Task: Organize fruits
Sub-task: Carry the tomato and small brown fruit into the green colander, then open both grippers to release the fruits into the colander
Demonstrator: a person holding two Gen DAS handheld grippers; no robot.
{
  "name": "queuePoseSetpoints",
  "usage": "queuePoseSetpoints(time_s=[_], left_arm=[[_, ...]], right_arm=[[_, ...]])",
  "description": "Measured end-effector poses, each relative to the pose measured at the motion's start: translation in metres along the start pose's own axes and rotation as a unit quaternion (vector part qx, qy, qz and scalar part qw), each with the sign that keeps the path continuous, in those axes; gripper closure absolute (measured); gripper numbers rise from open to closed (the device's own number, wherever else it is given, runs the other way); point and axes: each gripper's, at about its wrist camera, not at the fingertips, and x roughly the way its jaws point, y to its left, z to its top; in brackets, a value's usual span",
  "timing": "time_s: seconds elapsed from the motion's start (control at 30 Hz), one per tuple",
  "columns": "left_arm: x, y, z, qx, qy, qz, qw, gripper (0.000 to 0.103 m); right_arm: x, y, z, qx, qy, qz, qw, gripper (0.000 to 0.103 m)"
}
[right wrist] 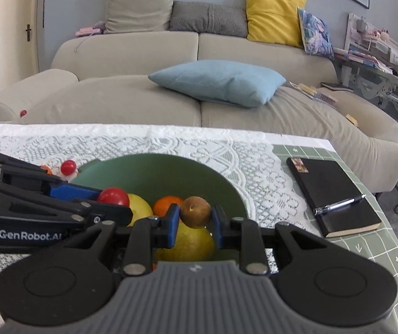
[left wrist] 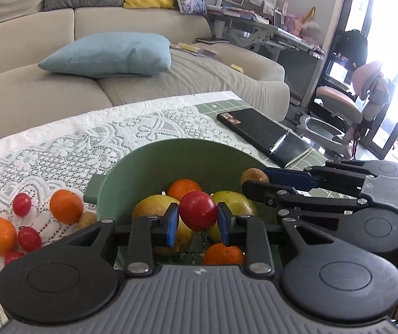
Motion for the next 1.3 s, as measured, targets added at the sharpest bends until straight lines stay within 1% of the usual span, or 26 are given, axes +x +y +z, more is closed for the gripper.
queuePoseSetpoints(time_s=[0.27, 0.53, 0.73, 1.1, 1.23, 1.3], left_arm=[[0.017, 0.004, -0.002, -0.002, 0.019, 0.006, 0.9998, 0.070], [0.023, 0.005, 0.006, -0.003, 0.011, 0.008, 0.9999, 0.069], [0.032, 0.005, 0.015, -0.004, 0.017, 0.012, 0.9998, 0.069], [0.040, 0.007, 0.015, -0.009, 0.010, 0.018, 0.9997, 0.070], [0.038, 0.008, 0.013, -0.014, 0.008, 0.016, 0.9997, 0.068], [0.037, 0.008, 0.013, -0.018, 0.007, 0.014, 0.9997, 0.063]], right_arm=[[0.012, -0.001, -0.006, 0.004, 0.014, -0.001, 1.000, 0.081], [0.021, -0.004, -0.001, 0.003, 0.020, -0.006, 1.000, 0.081], [0.033, -0.011, 0.004, 0.005, 0.033, -0.005, 0.999, 0.081], [0.042, -0.015, 0.005, 0.019, 0.039, 0.000, 0.999, 0.081], [0.041, -0.016, 0.003, 0.023, 0.037, 0.002, 0.999, 0.081], [0.039, -0.018, 0.003, 0.025, 0.036, 0.003, 0.999, 0.081]])
